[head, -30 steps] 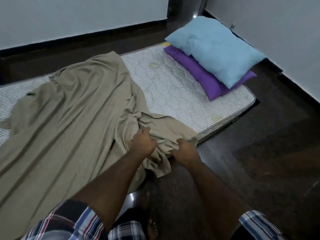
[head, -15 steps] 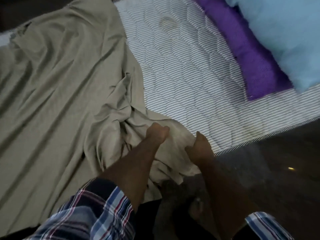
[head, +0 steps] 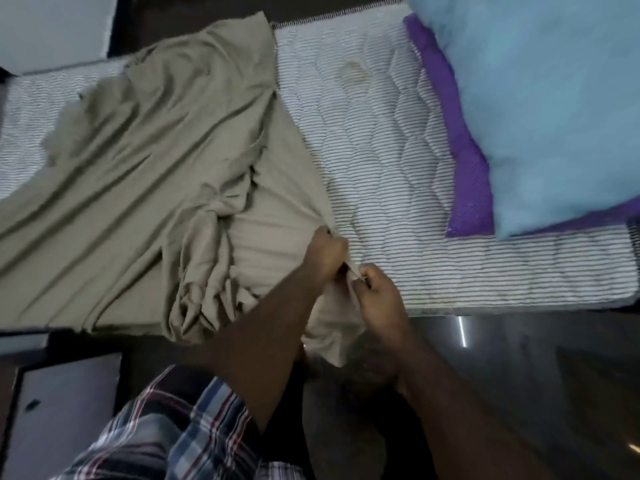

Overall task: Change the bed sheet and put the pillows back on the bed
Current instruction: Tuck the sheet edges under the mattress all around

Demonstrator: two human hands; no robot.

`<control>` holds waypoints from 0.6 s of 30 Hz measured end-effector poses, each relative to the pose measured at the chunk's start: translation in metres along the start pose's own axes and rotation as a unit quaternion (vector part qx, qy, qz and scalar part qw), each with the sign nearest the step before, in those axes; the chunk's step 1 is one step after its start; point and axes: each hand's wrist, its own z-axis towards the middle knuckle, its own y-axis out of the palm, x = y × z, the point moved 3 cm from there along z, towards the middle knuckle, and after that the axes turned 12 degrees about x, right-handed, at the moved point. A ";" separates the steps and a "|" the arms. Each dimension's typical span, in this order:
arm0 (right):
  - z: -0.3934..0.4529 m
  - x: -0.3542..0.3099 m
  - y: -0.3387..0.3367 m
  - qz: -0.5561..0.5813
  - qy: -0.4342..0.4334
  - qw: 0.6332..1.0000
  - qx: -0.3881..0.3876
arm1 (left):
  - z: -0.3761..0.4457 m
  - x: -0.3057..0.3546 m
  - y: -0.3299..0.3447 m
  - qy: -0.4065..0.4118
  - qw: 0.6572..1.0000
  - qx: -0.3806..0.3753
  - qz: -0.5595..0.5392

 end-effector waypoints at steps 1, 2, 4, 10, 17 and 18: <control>-0.004 -0.002 -0.025 0.016 -0.001 1.000 0.002 | -0.022 0.015 0.012 0.017 1.000 -0.008 -0.020; -0.007 -0.004 -0.049 0.028 0.003 1.000 0.005 | -0.045 0.029 0.023 0.032 0.999 -0.019 -0.036; -0.010 -0.004 -0.094 0.053 0.008 0.998 0.021 | -0.086 0.052 0.044 0.064 0.996 -0.034 -0.049; -0.026 -0.018 -0.205 0.076 -0.056 0.993 0.074 | -0.171 0.102 0.091 0.136 0.985 -0.049 -0.092; -0.043 -0.008 -0.322 0.207 -0.091 0.961 0.160 | -0.278 0.159 0.153 0.229 0.967 -0.062 -0.093; -0.043 -0.006 -0.338 0.205 -0.091 0.960 0.169 | -0.289 0.167 0.161 0.238 0.965 -0.063 -0.089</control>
